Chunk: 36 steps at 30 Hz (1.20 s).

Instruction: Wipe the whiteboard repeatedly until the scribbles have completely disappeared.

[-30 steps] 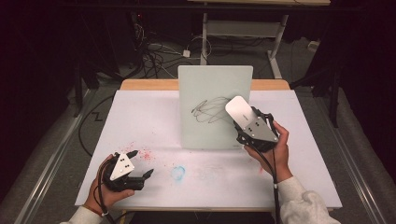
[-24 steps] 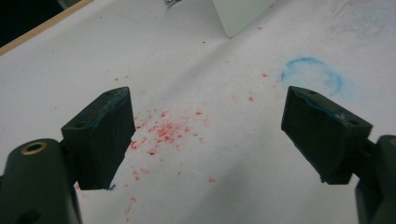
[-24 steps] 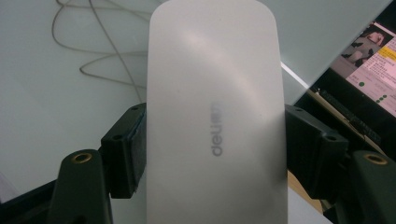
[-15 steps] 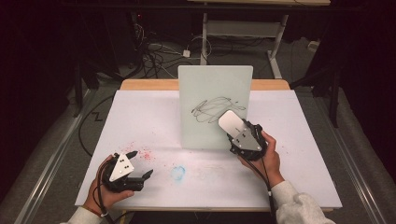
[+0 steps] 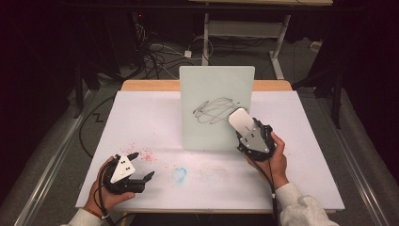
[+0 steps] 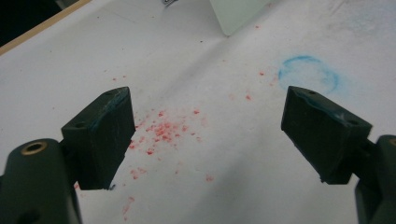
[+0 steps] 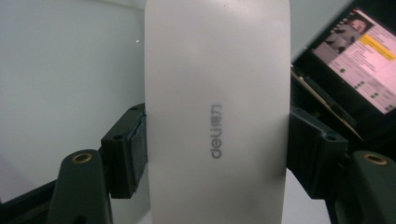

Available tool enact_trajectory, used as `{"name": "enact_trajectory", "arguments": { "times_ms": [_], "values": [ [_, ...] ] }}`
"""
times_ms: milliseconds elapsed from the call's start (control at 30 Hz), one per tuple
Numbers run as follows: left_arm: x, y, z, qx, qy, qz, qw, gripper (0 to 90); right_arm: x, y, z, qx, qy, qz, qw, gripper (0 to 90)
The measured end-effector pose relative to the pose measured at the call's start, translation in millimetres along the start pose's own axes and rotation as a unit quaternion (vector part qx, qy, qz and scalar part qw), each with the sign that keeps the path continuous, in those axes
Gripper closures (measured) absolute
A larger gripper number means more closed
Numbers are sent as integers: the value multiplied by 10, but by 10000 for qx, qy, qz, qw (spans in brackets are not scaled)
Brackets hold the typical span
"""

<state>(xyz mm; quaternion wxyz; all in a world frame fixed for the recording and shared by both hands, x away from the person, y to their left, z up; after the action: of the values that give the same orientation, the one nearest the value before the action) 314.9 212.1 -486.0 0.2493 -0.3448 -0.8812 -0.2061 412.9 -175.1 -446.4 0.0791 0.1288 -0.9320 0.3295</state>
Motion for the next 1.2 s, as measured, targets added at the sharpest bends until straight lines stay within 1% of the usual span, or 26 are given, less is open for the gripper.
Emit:
{"name": "enact_trajectory", "arguments": {
  "times_ms": [67, 133, 167, 233, 300, 367, 533, 567, 633, 700, 800, 867, 933, 1000, 1067, 1100, 1200],
  "values": [
    [-3, -6, -2, 6, -13, -2, 10000, 167, 2, -37, 14, -125, 0, 42, 9999, 312],
    [-5, -9, -3, 9, -13, 3, 10000, 167, 4, -11, 39, -159, 39, -54, 9999, 312],
    [-7, -9, -4, 3, -3, -1, 10000, 167, 4, 20, 55, -104, 42, -69, 9999, 312],
    [-6, -12, -6, -9, -1, -2, 10000, 167, 7, 126, 92, 54, 78, -122, 9999, 312],
    [-4, -15, -8, -21, -2, -5, 10000, 167, 7, 234, 113, 280, 111, -163, 9994, 312],
    [-4, -16, -8, -20, -6, 2, 10000, 167, 5, 323, 114, 375, 142, -212, 9990, 312],
    [-10, -18, -8, -32, -2, 18, 10000, 167, -4, 489, 106, 603, 177, -370, 9973, 312],
    [-12, -19, -9, -34, -3, 23, 10000, 167, -8, 515, 103, 702, 167, -401, 9966, 312],
    [-14, -21, -11, -45, 1, 30, 10000, 168, -14, 563, 94, 699, 172, -421, 9965, 312],
    [-16, -23, -12, -53, 6, 34, 10000, 167, -19, 582, 89, 732, 166, -435, 9962, 311],
    [-20, -27, -14, -62, 16, 32, 10000, 167, -17, 602, 91, 830, 183, -480, 9952, 311],
    [-16, -28, -15, -61, 14, 27, 10000, 167, -17, 604, 91, 853, 185, -475, 9951, 312],
    [-10, -27, -13, -61, 9, 24, 10000, 168, -15, 577, 82, 808, 211, -548, 9950, 312],
    [-7, -23, -8, -46, 10, 24, 10000, 168, -19, 510, 64, 778, 164, -424, 9959, 311],
    [-1, -20, -4, -61, 21, 23, 10000, 167, -19, 414, 42, 628, 128, -325, 9974, 312],
    [0, -20, -3, -56, 19, 20, 10000, 168, -19, 351, 33, 491, 120, -192, 9985, 312],
    [2, -19, -2, -33, -2, 17, 10000, 168, -16, 204, 17, 279, 104, -68, 9995, 312]
  ]
}}
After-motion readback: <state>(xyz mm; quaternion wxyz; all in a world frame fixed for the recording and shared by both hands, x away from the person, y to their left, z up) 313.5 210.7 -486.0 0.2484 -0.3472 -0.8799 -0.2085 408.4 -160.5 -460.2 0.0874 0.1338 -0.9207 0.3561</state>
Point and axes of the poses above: each handheld gripper's, and its own axes: x roughly backward along the jaws, z roughly out of its underside, y roughly to its left, the point moved 4 cm from there along -x, roughly forward along the jaws, and after that the axes turned 1 degree about z, right-handed, at the moved point
